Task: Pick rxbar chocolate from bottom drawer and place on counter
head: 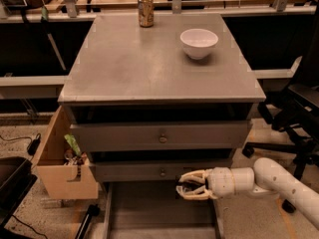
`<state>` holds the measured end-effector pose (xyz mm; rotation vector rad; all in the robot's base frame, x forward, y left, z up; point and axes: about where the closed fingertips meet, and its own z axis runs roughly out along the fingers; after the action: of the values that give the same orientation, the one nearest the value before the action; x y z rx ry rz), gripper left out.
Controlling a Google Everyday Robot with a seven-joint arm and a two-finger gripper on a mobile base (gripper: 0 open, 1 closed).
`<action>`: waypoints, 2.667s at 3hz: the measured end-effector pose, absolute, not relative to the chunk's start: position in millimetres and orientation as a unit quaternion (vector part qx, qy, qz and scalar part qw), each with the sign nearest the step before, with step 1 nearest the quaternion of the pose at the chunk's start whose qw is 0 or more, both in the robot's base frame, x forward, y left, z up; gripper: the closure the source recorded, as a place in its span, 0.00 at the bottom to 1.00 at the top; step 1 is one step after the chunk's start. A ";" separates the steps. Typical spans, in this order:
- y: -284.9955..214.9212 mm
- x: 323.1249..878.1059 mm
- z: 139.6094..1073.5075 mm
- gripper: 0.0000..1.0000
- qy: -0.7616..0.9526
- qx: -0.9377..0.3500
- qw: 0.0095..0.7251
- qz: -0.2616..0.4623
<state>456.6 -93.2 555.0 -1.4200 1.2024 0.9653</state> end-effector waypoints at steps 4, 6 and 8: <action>-86.2 521.5 866.8 1.00 0.528 -0.603 0.510 0.313; -15.5 575.2 972.9 1.00 0.490 -0.662 0.497 0.273; 53.0 624.3 999.7 1.00 0.429 -0.714 0.482 0.272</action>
Offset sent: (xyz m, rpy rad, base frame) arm 0.0413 -0.0212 0.2697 -0.0368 -0.0435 -0.1148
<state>624.3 53.0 999.7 -1.7408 1.0458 0.6619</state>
